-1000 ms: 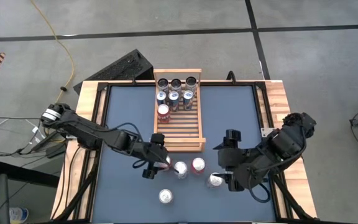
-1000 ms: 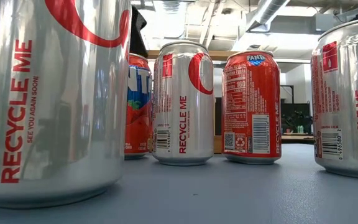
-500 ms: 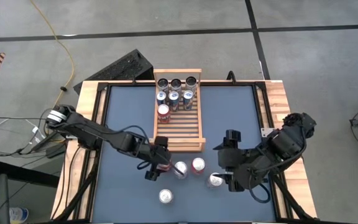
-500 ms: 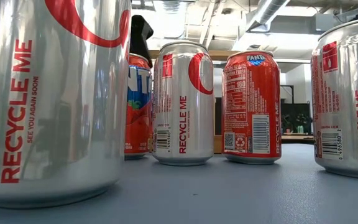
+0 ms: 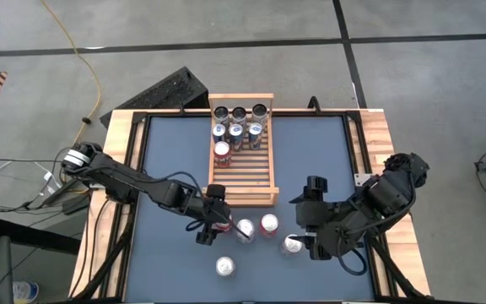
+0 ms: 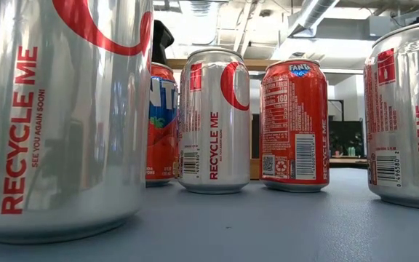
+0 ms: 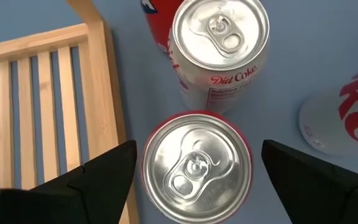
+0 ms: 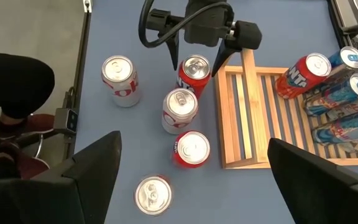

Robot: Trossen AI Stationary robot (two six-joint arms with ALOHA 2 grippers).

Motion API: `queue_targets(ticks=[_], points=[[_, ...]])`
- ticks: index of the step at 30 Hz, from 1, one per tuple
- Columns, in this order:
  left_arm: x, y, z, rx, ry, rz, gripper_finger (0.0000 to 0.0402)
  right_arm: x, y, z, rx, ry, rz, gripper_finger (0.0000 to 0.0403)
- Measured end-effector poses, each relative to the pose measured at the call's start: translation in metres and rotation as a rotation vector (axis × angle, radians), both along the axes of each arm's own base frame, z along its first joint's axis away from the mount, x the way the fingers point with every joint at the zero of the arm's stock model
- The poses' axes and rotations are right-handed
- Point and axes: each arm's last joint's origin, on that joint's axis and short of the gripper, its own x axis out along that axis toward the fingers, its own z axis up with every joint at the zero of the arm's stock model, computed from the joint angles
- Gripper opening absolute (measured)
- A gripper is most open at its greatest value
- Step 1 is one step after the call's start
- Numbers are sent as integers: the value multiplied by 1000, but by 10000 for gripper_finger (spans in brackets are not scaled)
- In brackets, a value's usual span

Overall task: Place canned beverage on shelf
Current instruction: Put the right orange soda can on the shelf aligned with the other orange soda can

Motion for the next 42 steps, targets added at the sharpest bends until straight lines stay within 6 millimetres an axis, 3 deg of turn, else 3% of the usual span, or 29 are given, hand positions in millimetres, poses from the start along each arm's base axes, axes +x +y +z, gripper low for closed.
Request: queue_targets(ticks=[11,20,27,36,42], points=[[2,-6,-11,39,41,-16,327,0,0,0,4,2,0,375],[0,-9,-11,16,48,-23,234,-1,1,0,20,0,-13,375],[0,-12,-6,0,16,-24,233,-3,5,0,18,0,0,375],[-4,-16,29,-63,-55,-51,233,-12,16,0,-6,-21,31,375],[-5,-17,26,-45,-42,-40,233,-16,21,1,-13,-40,23,375]])
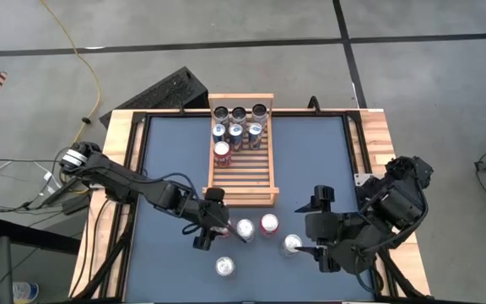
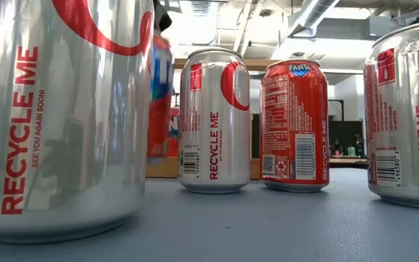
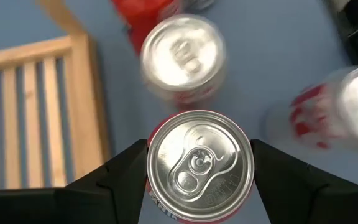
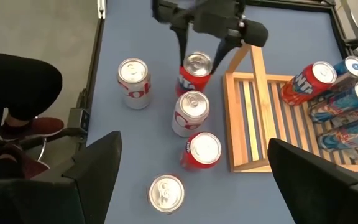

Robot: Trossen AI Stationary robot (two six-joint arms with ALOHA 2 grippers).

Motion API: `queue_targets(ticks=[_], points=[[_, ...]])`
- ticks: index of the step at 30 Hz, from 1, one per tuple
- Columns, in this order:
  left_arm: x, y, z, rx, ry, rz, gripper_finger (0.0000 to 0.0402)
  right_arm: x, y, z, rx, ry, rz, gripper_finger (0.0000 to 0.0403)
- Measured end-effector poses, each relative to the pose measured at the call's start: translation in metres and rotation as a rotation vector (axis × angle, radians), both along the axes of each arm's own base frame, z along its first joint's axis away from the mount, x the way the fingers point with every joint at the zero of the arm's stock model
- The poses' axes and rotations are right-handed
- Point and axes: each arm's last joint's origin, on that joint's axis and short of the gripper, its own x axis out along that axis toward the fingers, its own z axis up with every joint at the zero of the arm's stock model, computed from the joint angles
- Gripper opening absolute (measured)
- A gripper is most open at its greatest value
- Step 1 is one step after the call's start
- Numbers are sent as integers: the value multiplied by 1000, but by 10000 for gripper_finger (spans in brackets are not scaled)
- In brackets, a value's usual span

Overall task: Place canned beverage on shelf
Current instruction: Put the right orange soda can on the shelf aligned with the other orange soda can

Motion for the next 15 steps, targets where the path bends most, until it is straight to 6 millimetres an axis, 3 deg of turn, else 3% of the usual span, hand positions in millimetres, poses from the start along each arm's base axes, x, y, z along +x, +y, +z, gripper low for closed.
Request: queue_targets(ticks=[6,15], points=[[-3,0,21,-24,-13,-1,233,-1,1,0,-1,-3,1,375],[-9,3,96,81,-84,-44,233,-3,3,0,-4,-3,13,375]])
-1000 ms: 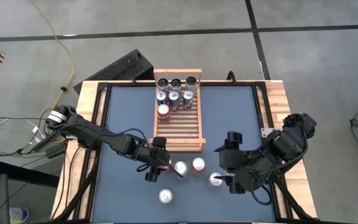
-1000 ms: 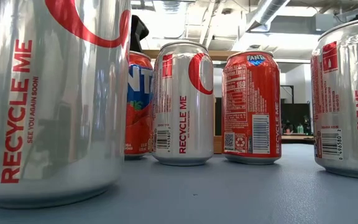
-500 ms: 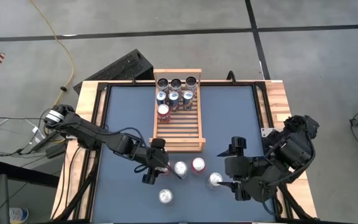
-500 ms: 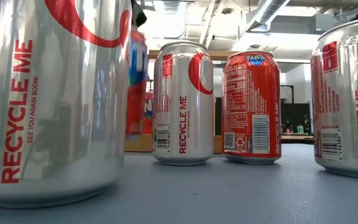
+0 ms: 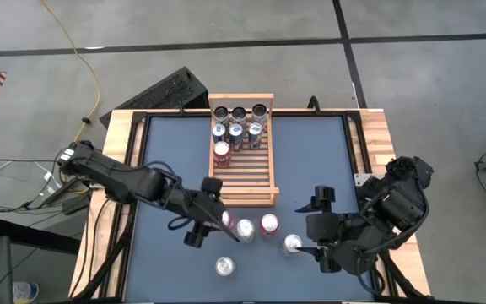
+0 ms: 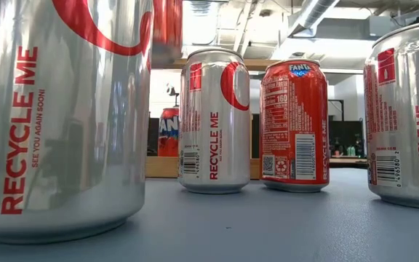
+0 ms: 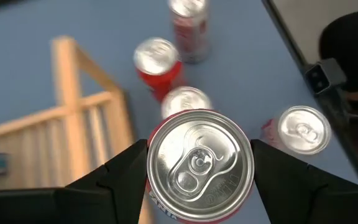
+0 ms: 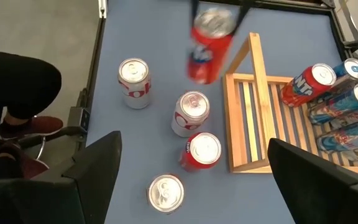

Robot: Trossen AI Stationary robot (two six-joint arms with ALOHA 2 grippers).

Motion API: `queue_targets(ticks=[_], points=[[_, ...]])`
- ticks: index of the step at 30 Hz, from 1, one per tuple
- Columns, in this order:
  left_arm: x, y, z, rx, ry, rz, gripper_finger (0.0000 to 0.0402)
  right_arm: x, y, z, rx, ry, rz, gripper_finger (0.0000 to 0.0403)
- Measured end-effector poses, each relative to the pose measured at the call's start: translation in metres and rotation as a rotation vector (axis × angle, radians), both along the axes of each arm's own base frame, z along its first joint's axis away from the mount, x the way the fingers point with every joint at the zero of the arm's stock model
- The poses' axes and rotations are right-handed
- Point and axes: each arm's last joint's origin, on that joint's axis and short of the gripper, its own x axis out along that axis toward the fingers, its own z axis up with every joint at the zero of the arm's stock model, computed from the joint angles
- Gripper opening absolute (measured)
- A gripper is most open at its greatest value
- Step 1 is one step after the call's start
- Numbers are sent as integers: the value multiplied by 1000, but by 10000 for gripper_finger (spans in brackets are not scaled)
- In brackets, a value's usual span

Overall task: Place canned beverage on shelf
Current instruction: Put the right orange soda can on the shelf aligned with the other orange soda can

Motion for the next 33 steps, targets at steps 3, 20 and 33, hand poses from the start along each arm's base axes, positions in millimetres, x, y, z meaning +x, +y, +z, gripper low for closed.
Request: queue_targets(ticks=[3,20,33], points=[[-4,8,27,58,-42,18,233,-2,2,0,0,0,10,375],[-1,125,81,158,-132,106,233,-13,13,1,-25,-31,33,375],[21,219,39,113,-108,101,233,-7,18,-18,-85,21,22,375]])
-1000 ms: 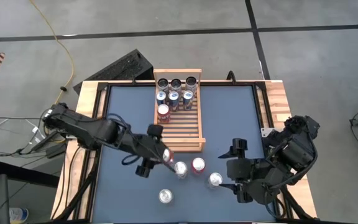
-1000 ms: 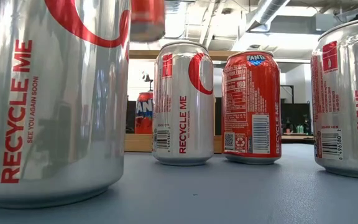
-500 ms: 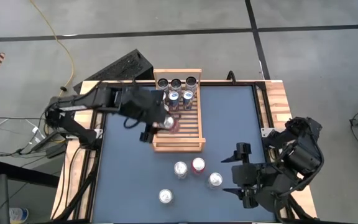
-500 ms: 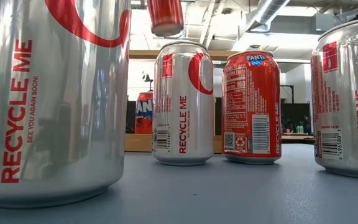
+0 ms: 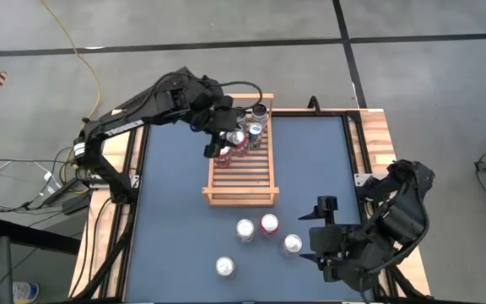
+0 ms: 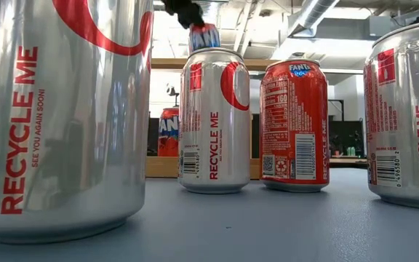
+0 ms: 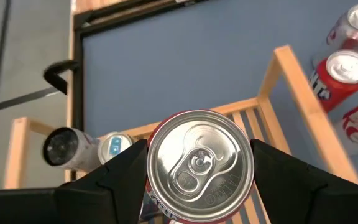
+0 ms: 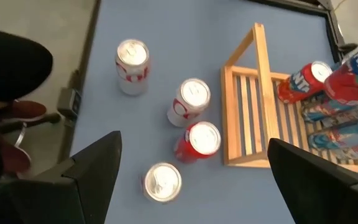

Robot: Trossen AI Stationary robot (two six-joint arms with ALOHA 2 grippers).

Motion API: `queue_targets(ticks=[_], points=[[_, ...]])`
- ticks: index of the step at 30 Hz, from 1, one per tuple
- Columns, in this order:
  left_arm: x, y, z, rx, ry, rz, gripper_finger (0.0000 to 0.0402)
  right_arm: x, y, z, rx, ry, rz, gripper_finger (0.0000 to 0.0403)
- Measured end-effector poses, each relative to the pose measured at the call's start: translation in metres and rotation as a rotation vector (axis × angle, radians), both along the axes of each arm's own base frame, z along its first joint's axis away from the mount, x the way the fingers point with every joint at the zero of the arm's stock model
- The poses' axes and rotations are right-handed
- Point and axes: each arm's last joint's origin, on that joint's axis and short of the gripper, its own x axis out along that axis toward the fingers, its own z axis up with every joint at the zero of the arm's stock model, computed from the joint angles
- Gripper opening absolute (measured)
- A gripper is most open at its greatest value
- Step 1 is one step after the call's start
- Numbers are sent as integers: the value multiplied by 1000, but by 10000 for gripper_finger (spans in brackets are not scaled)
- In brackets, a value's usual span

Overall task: Place canned beverage on shelf
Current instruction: Put the right orange soda can on the shelf aligned with the other orange soda can

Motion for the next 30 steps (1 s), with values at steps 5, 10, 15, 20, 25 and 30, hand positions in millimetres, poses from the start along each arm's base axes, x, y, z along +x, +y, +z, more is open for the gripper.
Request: queue_targets(ticks=[5,10,15,20,25,30], points=[[10,13,-24,3,33,-19,233,5,1,-16,-31,44,-35,375],[16,25,-46,-1,10,-18,233,10,2,-32,-54,60,-101,375],[14,36,-68,-11,21,12,233,11,4,-45,-55,81,-147,375],[15,36,-86,-13,33,17,233,12,4,-50,-45,80,-184,375],[20,35,-99,21,61,46,233,12,4,-50,-61,48,-205,375],[28,33,-114,30,82,52,234,12,3,-50,-65,48,-206,375]])
